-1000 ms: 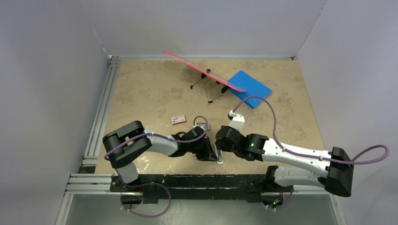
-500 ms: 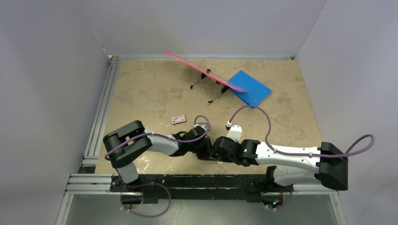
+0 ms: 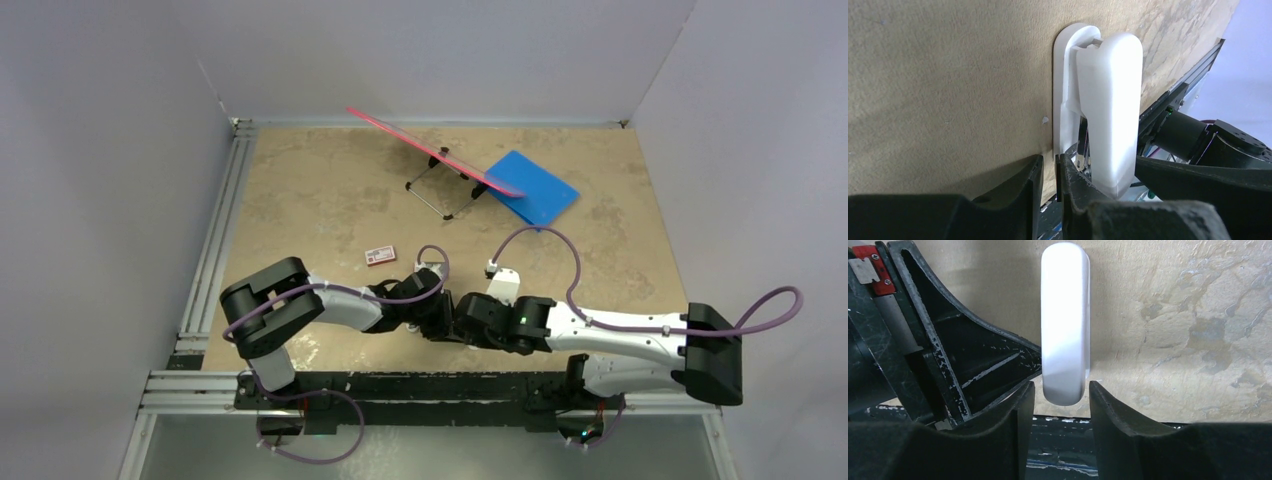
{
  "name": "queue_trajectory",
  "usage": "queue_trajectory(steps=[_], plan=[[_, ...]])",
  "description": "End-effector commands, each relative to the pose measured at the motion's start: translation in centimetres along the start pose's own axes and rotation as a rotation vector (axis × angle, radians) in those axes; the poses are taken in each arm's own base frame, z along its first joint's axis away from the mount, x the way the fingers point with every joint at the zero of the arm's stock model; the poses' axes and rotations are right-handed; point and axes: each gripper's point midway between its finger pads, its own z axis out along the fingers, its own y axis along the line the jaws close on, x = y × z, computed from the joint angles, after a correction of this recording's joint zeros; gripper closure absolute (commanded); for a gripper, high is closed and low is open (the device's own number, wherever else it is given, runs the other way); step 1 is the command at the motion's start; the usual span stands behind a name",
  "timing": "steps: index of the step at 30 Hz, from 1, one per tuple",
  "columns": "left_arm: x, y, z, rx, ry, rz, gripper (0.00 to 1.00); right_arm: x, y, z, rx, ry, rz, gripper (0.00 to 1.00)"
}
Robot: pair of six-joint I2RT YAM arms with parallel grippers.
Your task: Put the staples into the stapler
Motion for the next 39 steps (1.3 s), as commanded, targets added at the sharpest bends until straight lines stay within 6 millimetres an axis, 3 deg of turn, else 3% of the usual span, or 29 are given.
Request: queue_trajectory(steps=[1,5,13,16,19,23,29,35,39], plan=[[-0.4,4.6,0.6,-0.17,-0.041,0.04,0.83,-1.0,0.6,-1.2,-0.014,-0.025,0.007,0.51],[-0.4,4.6,0.6,-0.17,-0.039,0.046,0.83,-0.8,0.1,-1.2,0.001,-0.018,0.022,0.52],[-0.3,4.5,0.7,-0.164,-0.033,0.054,0.84,1.9,-1.1,0.2,0.021,0.081,0.0,0.82],[-0.3,4.4,0.6,-0.165,-0.033,0.052,0.84,3.8,-1.7,1.1,0.018,0.141,-0.001,0.85],[-0.4,4.3,0.4,-0.164,-0.038,0.055,0.84,4.4,-2.0,1.5,0.03,0.158,0.018,0.86],[-0.8,3.6,-0.1,-0.156,-0.056,0.069,0.84,1.9,-1.3,0.1,0.03,0.076,0.054,0.82],[-1.7,2.3,-1.2,-0.147,-0.095,0.097,0.84,-3.9,-0.3,-3.2,0.029,-0.122,0.138,0.62],[-2.5,0.8,-2.8,-0.133,-0.129,0.13,0.83,-6.6,0.3,-4.8,-0.002,-0.217,0.188,0.47],[-3.1,-1.3,-5.0,-0.087,-0.167,0.18,0.82,-9.2,2.4,-6.8,-0.103,-0.298,0.202,0.4]])
